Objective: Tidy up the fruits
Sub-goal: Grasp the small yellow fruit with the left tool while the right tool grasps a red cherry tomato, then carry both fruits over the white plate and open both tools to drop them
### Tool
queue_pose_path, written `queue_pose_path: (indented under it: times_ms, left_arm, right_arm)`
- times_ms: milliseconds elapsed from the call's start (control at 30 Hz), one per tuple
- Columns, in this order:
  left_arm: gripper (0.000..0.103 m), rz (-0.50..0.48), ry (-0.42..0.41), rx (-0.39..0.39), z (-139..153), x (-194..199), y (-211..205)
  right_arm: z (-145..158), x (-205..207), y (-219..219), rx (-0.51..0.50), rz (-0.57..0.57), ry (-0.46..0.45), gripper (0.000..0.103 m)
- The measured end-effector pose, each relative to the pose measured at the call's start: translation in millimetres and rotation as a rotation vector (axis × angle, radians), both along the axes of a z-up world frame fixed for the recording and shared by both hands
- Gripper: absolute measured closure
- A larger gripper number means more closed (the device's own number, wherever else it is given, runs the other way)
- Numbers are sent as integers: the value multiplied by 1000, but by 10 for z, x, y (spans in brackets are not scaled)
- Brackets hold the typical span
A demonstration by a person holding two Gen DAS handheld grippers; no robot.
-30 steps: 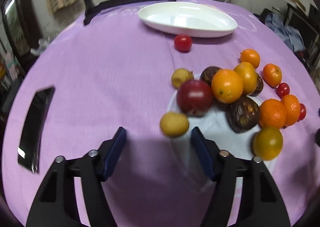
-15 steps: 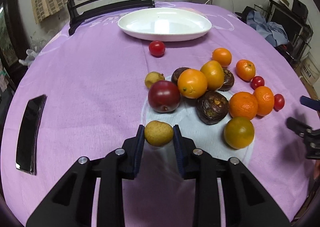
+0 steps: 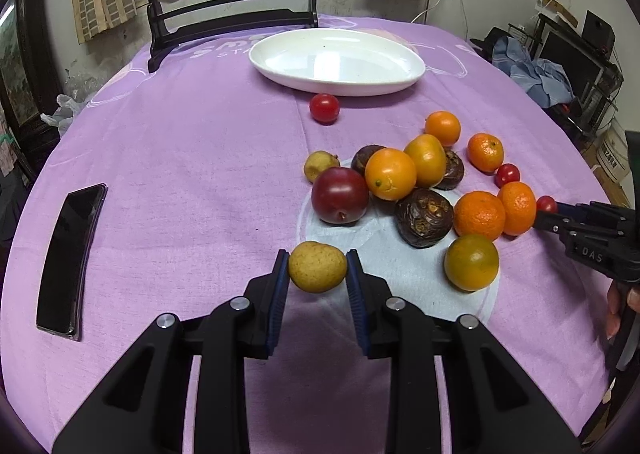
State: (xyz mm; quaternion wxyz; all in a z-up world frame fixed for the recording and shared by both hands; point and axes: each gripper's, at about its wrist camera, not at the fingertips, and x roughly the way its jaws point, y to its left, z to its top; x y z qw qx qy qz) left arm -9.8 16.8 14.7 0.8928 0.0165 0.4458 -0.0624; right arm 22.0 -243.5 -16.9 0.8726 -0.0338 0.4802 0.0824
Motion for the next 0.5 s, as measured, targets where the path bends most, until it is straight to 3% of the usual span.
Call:
queue_pose_path:
  times_ms: [67, 267, 500]
  left_arm:
    - [75, -10, 2, -17, 46, 12, 24]
    - [75, -52, -43, 32, 297, 167, -34]
    - [75, -73, -105, 45, 749, 820, -267]
  right_arm:
    - [65, -29, 9, 1, 7, -17, 72]
    - [465, -28, 83, 27, 49, -111, 72]
    - [836, 577, 406, 95, 135, -161, 72]
